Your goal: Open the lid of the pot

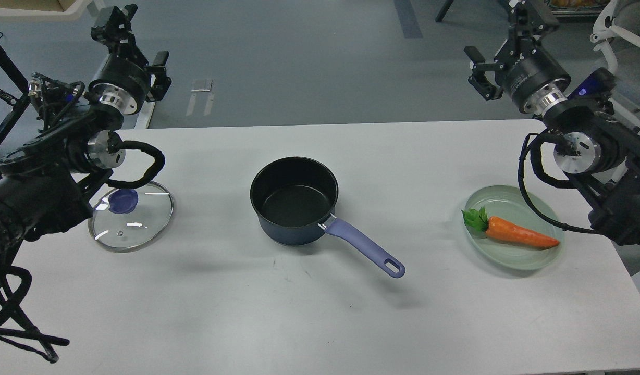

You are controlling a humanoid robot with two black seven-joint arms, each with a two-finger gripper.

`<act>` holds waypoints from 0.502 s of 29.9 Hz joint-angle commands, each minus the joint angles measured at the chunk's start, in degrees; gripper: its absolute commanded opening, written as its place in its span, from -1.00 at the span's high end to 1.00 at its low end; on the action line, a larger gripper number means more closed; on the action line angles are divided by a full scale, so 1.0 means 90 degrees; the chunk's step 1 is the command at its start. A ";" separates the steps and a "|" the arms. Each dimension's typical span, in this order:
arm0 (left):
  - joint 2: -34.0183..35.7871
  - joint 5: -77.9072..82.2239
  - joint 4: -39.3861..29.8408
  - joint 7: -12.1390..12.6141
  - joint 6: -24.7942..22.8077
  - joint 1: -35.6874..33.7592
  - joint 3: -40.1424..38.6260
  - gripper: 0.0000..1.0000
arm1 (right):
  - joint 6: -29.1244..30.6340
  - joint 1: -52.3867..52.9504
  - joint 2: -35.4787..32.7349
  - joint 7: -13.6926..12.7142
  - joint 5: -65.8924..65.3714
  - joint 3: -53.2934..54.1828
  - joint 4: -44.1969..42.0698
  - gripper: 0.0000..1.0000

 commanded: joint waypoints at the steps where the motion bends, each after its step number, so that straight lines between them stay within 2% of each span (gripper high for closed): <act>1: -0.0041 -0.0541 0.0003 0.0006 -0.0213 0.0185 -0.0304 -0.98 | 0.0012 -0.0203 0.0025 -0.0005 0.1070 0.0151 -0.0180 -0.99; 4: -0.0051 -0.0844 -0.0007 0.0006 -0.0262 0.0439 -0.0353 -0.99 | 0.0002 -0.0477 0.0151 -0.0005 0.1540 0.0405 -0.0287 -0.98; 9: -0.0197 -0.1206 -0.0075 -0.0014 -0.0467 0.0849 -0.0489 -0.99 | 0.0022 -0.0867 0.0825 -0.0015 0.1668 0.1195 -0.0541 -0.99; 15: -0.0178 -0.1216 -0.0075 -0.0014 -0.0448 0.0987 -0.0715 -0.99 | 0.0012 -0.0975 0.1001 -0.0005 0.1658 0.1461 -0.0561 -1.00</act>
